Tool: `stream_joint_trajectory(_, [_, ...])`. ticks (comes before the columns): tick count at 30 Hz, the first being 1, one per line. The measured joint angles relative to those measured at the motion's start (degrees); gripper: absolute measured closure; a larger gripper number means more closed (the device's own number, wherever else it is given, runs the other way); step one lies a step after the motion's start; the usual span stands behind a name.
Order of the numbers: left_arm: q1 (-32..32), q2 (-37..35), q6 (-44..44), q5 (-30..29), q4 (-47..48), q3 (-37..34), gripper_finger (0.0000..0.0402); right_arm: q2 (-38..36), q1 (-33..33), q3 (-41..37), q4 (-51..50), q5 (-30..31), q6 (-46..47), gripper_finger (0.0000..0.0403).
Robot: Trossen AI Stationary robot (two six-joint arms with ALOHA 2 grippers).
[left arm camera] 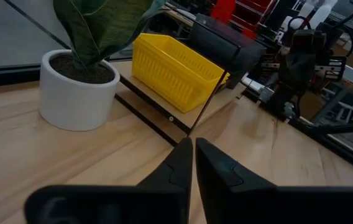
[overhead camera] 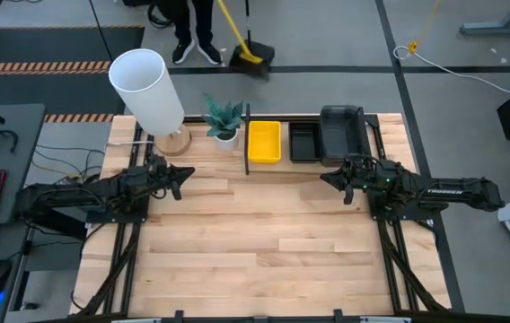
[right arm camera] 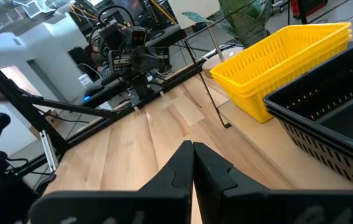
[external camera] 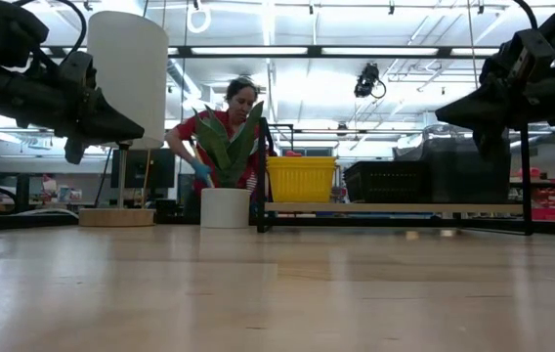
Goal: Stack baskets on shelf by color
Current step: Return to Home Position
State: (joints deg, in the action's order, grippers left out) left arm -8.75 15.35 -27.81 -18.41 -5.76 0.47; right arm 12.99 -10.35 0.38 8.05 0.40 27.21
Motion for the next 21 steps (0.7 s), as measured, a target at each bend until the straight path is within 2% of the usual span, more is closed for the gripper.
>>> stream_joint_trajectory(13, [-0.02, 0.0, 0.0, 0.0, 0.0, -0.02, 0.0366, 0.0, 0.0, 0.0, -0.02, -0.02, 0.01, 0.0389])
stream_joint_trajectory(21, [0.0, 0.0, 0.0, 0.0, 0.0, -0.02, 0.0376, 0.0, 0.0, 0.0, -0.02, -0.02, 0.01, 0.0389])
